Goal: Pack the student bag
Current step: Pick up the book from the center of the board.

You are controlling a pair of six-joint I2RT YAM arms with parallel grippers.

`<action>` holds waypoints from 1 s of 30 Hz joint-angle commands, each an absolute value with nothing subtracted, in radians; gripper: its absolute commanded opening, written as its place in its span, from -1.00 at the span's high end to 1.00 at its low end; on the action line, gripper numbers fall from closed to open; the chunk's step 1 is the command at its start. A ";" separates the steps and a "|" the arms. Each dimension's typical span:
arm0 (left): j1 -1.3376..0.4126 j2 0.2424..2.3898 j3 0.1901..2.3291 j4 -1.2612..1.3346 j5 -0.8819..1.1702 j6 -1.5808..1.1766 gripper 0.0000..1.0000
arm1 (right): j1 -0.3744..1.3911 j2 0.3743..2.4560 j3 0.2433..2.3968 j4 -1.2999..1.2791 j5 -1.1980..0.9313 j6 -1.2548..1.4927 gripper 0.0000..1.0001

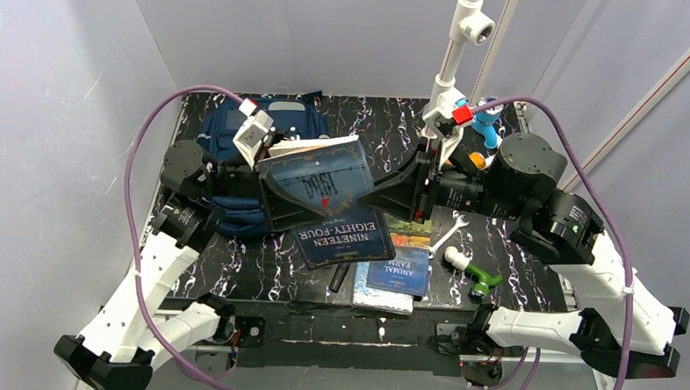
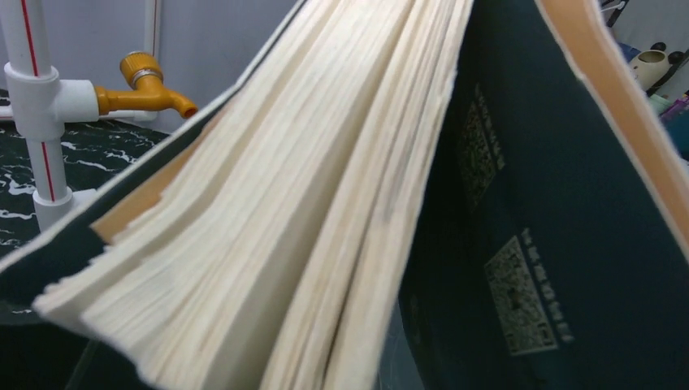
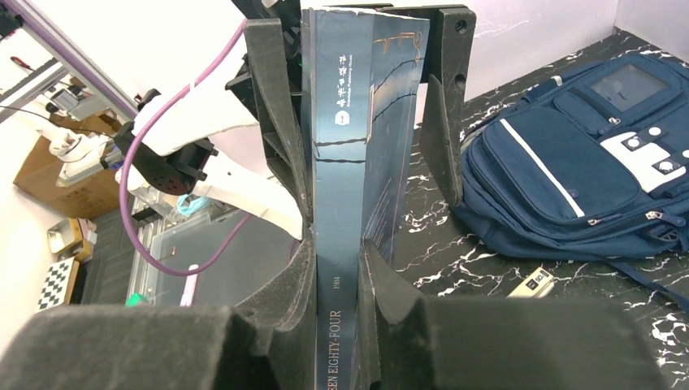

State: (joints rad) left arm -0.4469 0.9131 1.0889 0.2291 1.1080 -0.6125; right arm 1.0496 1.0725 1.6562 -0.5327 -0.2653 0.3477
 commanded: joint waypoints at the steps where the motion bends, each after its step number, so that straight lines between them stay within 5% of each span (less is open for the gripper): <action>1: -0.445 0.927 1.078 0.485 1.173 -0.788 -0.95 | 1.053 1.046 1.686 -0.320 -0.284 0.369 0.97; 6: -0.445 0.935 1.095 0.567 1.170 -0.924 -0.60 | 1.052 1.031 1.664 -0.280 -0.233 0.366 0.97; 13: -0.445 0.910 1.075 0.585 1.109 -1.042 -0.35 | 1.053 0.969 1.595 -0.252 -0.062 0.362 0.97; 21: -0.444 0.995 1.040 0.586 1.020 -1.255 0.40 | 1.053 0.947 1.536 -0.259 0.108 0.398 0.97; 30: -0.443 1.026 1.041 0.588 0.941 -1.311 0.66 | 1.053 0.905 1.486 -0.254 0.206 0.475 0.97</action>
